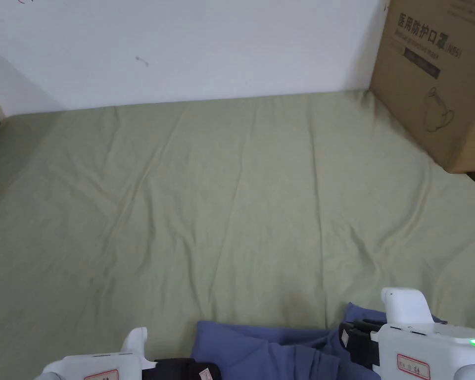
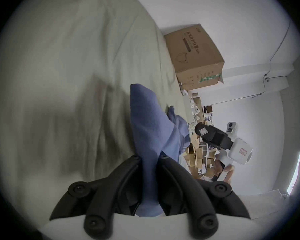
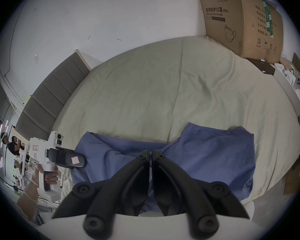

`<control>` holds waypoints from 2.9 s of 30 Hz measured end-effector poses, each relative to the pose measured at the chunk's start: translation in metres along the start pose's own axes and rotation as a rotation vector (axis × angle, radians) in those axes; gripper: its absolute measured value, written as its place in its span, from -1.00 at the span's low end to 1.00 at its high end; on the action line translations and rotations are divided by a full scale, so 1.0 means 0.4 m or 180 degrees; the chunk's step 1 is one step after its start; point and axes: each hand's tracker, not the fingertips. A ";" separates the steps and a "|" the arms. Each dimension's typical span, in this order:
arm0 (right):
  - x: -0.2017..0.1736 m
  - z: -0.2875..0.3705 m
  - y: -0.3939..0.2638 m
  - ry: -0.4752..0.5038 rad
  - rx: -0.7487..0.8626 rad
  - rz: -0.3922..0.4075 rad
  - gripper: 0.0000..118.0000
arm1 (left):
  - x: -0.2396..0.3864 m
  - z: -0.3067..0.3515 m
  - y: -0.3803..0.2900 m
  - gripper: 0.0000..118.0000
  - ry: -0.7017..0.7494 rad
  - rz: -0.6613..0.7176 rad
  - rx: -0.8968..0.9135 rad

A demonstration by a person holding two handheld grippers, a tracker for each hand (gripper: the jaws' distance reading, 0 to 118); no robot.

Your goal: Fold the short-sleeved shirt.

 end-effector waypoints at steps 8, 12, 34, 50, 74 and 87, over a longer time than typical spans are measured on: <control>-0.062 -0.026 0.021 0.0085 -0.0014 0.0124 -0.95 | -0.082 0.240 0.042 -0.81 0.0816 -0.0118 0.0045; -0.078 -0.037 0.010 0.0123 -0.0057 0.0187 -0.95 | -0.113 0.365 0.050 -0.81 0.1260 0.0127 0.0185; 0.095 0.040 -0.032 -0.0023 0.0037 -0.0191 -0.95 | 0.389 -0.128 0.016 -0.81 0.1327 -0.0746 -0.0369; 0.164 0.052 -0.065 -0.0146 0.0003 -0.0406 -0.95 | 0.323 -0.114 0.026 -0.92 0.1345 -0.0646 -0.0106; 0.185 0.031 -0.077 -0.0169 -0.0121 -0.0454 -0.95 | 0.319 -0.483 -0.088 -1.00 0.1198 -0.0947 -0.1021; -0.028 -0.042 -0.030 0.0356 -0.0271 0.0274 -0.95 | 0.224 0.018 -0.054 -1.00 0.0735 -0.0348 0.0224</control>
